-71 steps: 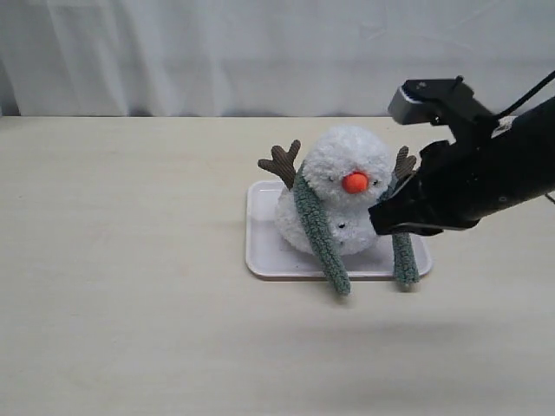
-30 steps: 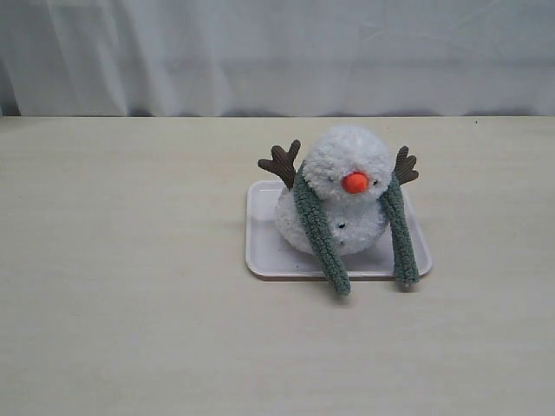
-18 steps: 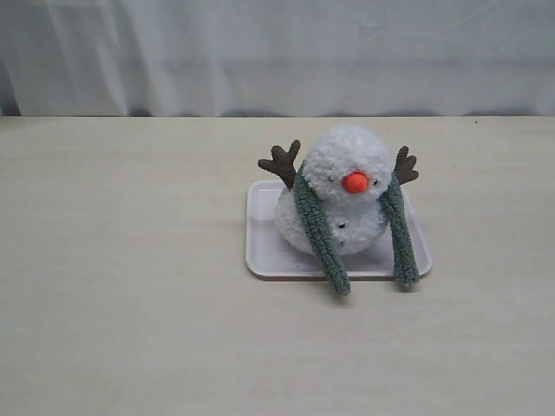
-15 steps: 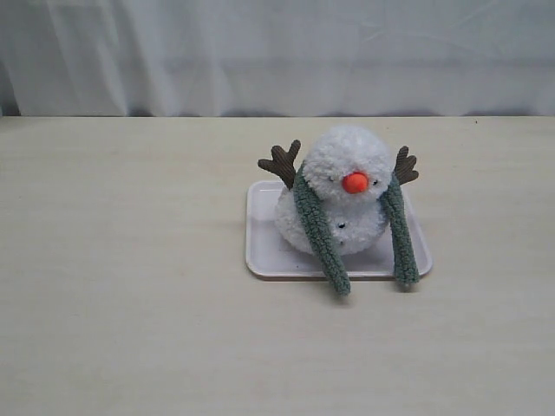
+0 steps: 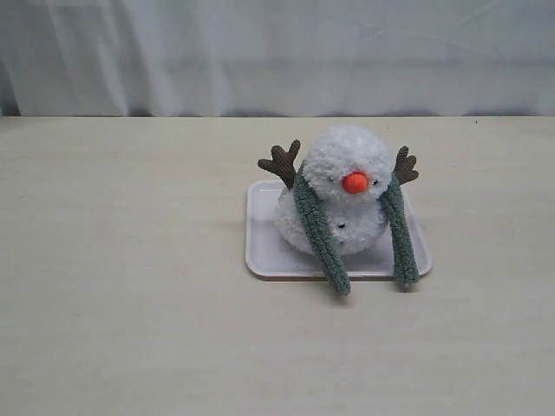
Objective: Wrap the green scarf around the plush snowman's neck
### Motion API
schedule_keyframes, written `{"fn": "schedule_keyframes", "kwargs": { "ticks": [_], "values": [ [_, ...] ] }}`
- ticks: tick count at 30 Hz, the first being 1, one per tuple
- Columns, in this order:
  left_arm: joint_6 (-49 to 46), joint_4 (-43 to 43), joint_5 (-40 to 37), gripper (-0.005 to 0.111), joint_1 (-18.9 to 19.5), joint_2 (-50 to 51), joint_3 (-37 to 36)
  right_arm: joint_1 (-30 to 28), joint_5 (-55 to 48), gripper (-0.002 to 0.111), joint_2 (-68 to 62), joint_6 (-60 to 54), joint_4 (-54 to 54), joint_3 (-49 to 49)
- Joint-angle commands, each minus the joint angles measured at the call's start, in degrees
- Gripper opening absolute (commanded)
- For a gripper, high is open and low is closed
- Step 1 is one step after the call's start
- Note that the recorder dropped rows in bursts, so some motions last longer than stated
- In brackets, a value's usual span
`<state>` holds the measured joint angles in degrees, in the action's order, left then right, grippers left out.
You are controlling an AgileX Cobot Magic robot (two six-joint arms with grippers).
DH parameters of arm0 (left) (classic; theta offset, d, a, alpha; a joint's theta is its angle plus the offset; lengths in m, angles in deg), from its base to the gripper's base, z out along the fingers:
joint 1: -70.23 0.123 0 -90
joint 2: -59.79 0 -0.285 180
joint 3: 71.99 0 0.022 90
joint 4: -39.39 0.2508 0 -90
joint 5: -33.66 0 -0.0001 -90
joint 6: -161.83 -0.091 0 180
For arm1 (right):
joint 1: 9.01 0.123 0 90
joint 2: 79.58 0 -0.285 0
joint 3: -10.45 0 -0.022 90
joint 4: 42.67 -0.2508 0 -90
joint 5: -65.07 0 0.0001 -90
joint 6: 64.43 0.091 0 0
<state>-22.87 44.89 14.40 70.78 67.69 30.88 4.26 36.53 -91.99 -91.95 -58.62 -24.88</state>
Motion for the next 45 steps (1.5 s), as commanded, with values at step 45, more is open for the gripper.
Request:
{"fn": "schedule_keyframes", "kwargs": {
  "ticks": [45],
  "values": [
    [0.0,0.0,0.8,0.000,0.0,-0.1,-0.1,-12.1,27.2,0.004,4.6,25.1,22.6,-41.9]
  ]
}}
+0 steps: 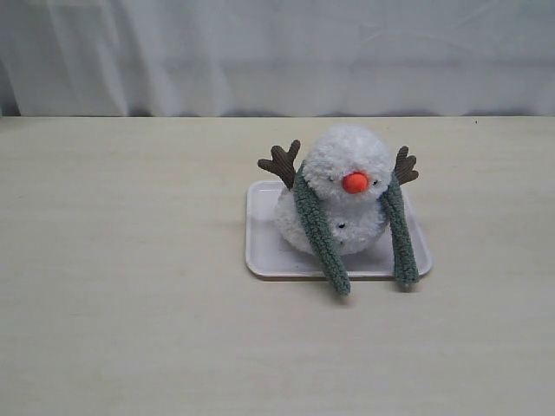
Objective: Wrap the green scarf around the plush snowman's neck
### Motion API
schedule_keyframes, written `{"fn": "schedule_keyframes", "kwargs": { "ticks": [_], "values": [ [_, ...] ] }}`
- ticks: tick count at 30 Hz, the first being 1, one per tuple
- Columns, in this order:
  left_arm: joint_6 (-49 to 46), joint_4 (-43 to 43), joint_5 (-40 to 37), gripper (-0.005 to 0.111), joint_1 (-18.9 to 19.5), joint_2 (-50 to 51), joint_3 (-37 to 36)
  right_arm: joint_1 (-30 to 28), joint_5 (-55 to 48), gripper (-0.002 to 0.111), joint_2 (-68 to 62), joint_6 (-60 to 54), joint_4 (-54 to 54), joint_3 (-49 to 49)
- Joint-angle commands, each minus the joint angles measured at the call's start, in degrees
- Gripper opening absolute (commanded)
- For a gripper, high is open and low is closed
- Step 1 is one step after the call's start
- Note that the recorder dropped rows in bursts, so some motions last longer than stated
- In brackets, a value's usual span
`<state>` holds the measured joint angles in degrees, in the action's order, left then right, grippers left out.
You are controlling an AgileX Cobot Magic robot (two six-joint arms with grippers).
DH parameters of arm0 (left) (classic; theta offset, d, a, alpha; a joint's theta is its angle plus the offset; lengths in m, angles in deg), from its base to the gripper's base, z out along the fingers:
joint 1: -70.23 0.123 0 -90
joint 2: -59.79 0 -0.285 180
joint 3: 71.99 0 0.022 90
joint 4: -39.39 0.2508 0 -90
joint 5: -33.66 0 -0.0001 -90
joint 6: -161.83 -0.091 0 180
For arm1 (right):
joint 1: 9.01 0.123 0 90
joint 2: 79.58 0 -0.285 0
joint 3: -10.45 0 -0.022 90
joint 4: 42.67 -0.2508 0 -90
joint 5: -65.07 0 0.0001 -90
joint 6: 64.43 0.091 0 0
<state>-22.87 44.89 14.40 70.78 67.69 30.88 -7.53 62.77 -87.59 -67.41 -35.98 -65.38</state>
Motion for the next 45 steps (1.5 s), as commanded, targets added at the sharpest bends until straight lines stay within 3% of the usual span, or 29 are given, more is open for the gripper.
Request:
{"fn": "schedule_keyframes", "kwargs": {
  "ticks": [1,20,45],
  "values": [
    [0.0,0.0,0.8,0.000,0.0,-0.1,-0.1,-0.3,0.9,0.004,0.2,0.7,0.0,-1.4],
    [0.0,-0.2,0.6,0.000,0.0,-0.1,-0.1,-0.3,-17.0,0.004,0.2,3.9,0.4,-1.4],
    [0.0,0.1,0.7,0.000,0.0,-0.1,-0.1,-0.3,-17.7,0.004,0.2,3.9,-1.7,-1.4]
  ]
}}
